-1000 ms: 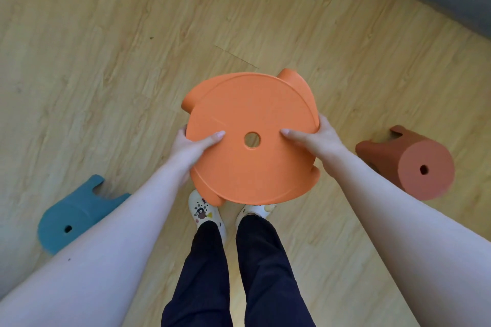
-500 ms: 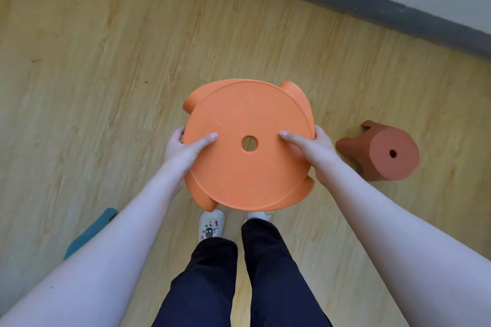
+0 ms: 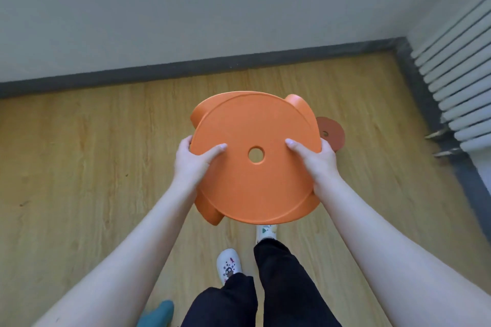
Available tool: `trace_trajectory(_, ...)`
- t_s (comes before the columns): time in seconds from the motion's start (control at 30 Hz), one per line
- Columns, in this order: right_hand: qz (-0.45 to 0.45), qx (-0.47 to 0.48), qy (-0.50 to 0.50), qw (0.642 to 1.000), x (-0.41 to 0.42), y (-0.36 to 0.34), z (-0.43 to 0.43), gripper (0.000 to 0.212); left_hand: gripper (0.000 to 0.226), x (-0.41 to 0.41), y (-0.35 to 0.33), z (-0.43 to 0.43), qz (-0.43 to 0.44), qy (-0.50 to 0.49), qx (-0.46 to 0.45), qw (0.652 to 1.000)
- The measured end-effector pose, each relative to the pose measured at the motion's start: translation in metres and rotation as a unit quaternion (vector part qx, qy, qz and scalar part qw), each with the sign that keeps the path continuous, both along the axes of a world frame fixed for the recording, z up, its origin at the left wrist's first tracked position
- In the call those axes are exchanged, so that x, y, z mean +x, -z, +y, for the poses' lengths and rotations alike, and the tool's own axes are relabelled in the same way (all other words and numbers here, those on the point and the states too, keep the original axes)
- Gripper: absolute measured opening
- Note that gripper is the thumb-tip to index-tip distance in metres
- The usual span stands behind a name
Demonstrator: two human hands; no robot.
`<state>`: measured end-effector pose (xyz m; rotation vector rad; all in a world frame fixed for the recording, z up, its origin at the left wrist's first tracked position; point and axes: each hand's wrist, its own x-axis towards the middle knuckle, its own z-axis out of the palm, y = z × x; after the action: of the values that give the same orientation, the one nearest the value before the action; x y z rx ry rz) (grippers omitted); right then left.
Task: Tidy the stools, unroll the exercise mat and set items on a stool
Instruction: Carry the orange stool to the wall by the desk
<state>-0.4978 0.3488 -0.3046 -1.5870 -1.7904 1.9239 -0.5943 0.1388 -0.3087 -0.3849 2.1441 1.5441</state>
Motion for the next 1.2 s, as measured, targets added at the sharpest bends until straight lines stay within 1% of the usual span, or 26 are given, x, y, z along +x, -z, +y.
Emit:
trace_trajectory(0.17, 0.03, 0.025, 0.075, 0.996, 0.074, -0.039, 0.038, 0.079, 0.086, 0.034, -0.037, 0.051, 0.035, 0.109, 0.003, 0.993)
trace_trajectory(0.33, 0.007, 0.049, 0.144, 0.988, 0.161, -0.065, 0.082, 0.089, 0.082, 0.086, -0.061, 0.118, 0.035, 0.2, 0.017, 0.979)
trace_trajectory(0.47, -0.002, 0.05, 0.214, 0.975, 0.252, -0.076, 0.122, 0.088, 0.074, 0.15, -0.077, 0.189, 0.038, 0.273, 0.023, 0.961)
trace_trajectory(0.57, 0.0, 0.039, 0.262, 0.964, 0.326, -0.079, 0.149, 0.081, 0.07, 0.209, -0.081, 0.239, 0.038, 0.325, 0.018, 0.945)
trace_trajectory(0.63, 0.001, 0.04, 0.303, 0.952, 0.388, -0.078, 0.169, 0.075, 0.069, 0.263, -0.082, 0.278, 0.036, 0.364, 0.01, 0.931)
trace_trajectory(0.67, 0.002, 0.037, 0.328, 0.944, 0.426, -0.078, 0.181, 0.073, 0.07, 0.297, -0.082, 0.302, 0.039, 0.385, 0.005, 0.922)
trace_trajectory(0.7, 0.0, 0.039, 0.336, 0.941, 0.444, -0.076, 0.187, 0.073, 0.072, 0.313, -0.084, 0.313, 0.038, 0.392, 0.004, 0.919)
trace_trajectory(0.83, -0.007, 0.046, 0.392, 0.919, 0.555, -0.074, 0.219, 0.07, 0.073, 0.416, -0.08, 0.379, 0.04, 0.455, 0.004, 0.889)
trace_trajectory(0.9, -0.008, 0.054, 0.425, 0.904, 0.618, -0.074, 0.232, 0.068, 0.07, 0.474, -0.076, 0.411, 0.034, 0.487, 0.005, 0.873)
trace_trajectory(0.97, -0.017, 0.058, 0.442, 0.895, 0.655, -0.075, 0.24, 0.07, 0.062, 0.51, -0.077, 0.429, 0.031, 0.507, 0.014, 0.861)
trace_trajectory(1.07, -0.02, 0.066, 0.493, 0.867, 0.735, -0.078, 0.249, 0.073, 0.054, 0.591, -0.078, 0.466, 0.027, 0.562, 0.017, 0.827)
trace_trajectory(1.2, -0.024, 0.064, 0.558, 0.827, 0.826, -0.08, 0.26, 0.072, 0.054, 0.688, -0.08, 0.508, 0.027, 0.616, 0.027, 0.787)
